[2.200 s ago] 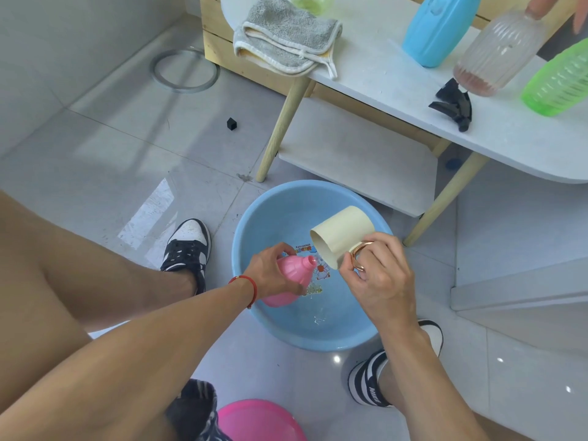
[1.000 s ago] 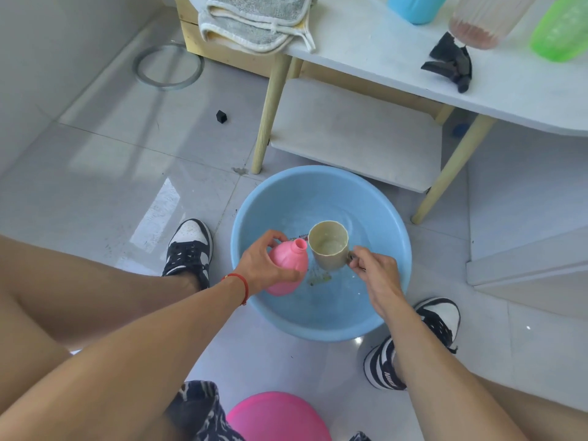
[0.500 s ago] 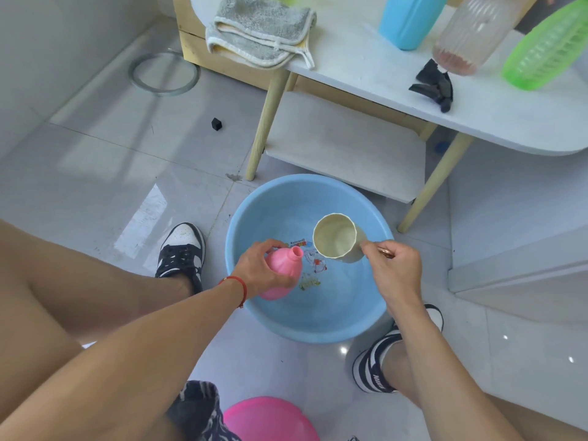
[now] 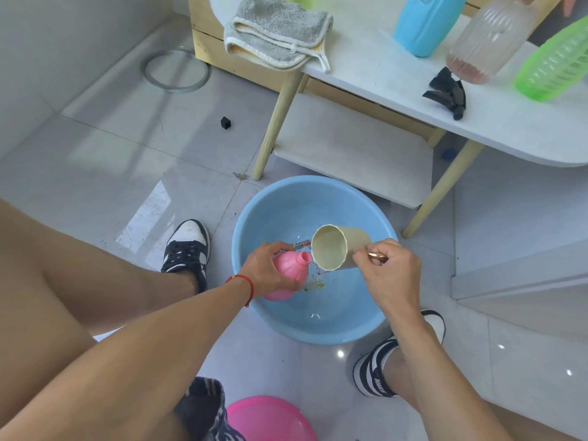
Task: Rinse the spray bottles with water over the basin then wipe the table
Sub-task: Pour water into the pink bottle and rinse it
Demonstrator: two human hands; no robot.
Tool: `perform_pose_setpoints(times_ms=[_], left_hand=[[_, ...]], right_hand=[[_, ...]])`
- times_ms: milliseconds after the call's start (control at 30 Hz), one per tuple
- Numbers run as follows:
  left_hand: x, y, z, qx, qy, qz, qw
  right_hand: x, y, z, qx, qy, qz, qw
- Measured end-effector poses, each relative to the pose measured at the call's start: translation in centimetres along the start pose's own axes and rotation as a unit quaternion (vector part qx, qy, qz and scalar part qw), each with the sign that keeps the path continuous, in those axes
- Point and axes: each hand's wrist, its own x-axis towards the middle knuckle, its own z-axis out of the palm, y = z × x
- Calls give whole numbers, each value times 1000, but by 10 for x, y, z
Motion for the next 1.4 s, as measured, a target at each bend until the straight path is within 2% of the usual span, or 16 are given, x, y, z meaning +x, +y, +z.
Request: perform_pose_setpoints(times_ms=[667, 1400], left_hand=[[1, 1, 0, 46, -19, 12, 999], [1, 0, 0, 48, -17, 14, 999]], right_hand=[[1, -10, -6, -68, 28, -78, 994], [0, -10, 1, -132, 77, -232, 961]])
